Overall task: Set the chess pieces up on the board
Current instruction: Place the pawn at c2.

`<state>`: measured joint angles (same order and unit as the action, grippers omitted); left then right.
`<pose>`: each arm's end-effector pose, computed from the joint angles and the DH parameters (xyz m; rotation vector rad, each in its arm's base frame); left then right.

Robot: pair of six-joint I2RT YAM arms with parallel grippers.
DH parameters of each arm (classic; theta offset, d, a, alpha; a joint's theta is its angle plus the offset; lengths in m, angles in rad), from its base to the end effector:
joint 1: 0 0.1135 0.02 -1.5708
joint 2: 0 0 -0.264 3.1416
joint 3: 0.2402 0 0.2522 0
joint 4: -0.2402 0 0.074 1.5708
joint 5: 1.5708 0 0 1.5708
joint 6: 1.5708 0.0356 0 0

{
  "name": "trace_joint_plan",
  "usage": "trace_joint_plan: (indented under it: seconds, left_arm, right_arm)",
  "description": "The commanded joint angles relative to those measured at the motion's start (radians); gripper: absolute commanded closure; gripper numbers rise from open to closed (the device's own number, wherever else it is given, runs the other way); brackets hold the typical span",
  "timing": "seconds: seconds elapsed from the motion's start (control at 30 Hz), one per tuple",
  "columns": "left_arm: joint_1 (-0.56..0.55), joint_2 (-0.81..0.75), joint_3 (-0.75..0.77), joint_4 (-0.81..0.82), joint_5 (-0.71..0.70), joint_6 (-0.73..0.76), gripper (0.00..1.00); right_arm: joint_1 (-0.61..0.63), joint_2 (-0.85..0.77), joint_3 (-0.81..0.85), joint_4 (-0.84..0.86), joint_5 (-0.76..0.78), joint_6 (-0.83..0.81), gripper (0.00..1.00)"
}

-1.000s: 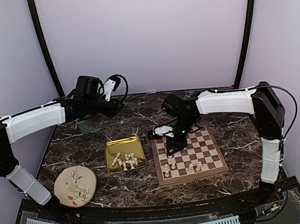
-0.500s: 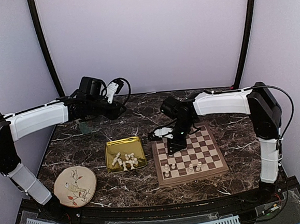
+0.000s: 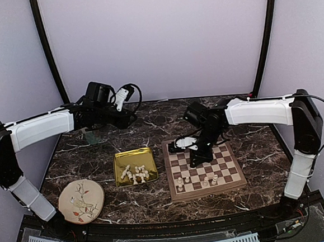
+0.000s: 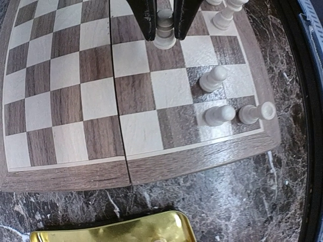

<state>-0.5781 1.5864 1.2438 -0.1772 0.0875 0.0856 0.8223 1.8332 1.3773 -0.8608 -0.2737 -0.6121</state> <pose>0.3082 -0.2048 0.2973 0.7386 1.9788 -0.3881 0.2393 0.2718 0.2097 -1.9358 2.1424 0.4340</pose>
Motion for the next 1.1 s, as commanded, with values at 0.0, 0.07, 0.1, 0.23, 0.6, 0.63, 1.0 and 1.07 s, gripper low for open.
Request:
trace_joint_plan:
  seconds: [0.0, 0.07, 0.1, 0.23, 0.6, 0.63, 1.0, 1.07]
  left_arm:
    - [-0.002, 0.008, 0.031, -0.018, 0.022, -0.006, 0.59]
    - [-0.002, 0.012, 0.032, -0.020, 0.021, -0.006, 0.59]
    - [-0.002, 0.013, 0.033, -0.023, 0.022, -0.006, 0.59]
    - [-0.002, 0.017, 0.034, -0.024, 0.018, -0.005, 0.59]
    - [-0.002, 0.031, 0.043, -0.035, 0.026, -0.008, 0.58]
    - [-0.002, 0.031, 0.044, -0.037, 0.027, -0.007, 0.58]
    - [-0.001, 0.048, 0.055, -0.050, 0.036, -0.012, 0.58]
    - [-0.001, 0.053, 0.060, -0.055, 0.040, -0.013, 0.58]
  right_arm:
    - [0.007, -0.061, -0.055, 0.014, -0.047, -0.019, 0.92]
    - [0.008, -0.063, -0.064, 0.006, -0.058, -0.023, 0.92]
    - [0.008, -0.063, -0.069, 0.000, -0.068, -0.029, 0.92]
    - [0.017, -0.066, -0.085, -0.002, -0.093, -0.042, 0.92]
    - [0.039, -0.037, -0.108, 0.011, -0.080, -0.048, 0.92]
    - [0.040, -0.036, -0.109, 0.011, -0.077, -0.050, 0.92]
    - [0.043, -0.016, -0.119, 0.032, -0.064, -0.042, 0.91]
    - [0.043, -0.012, -0.118, 0.034, -0.066, -0.041, 0.91]
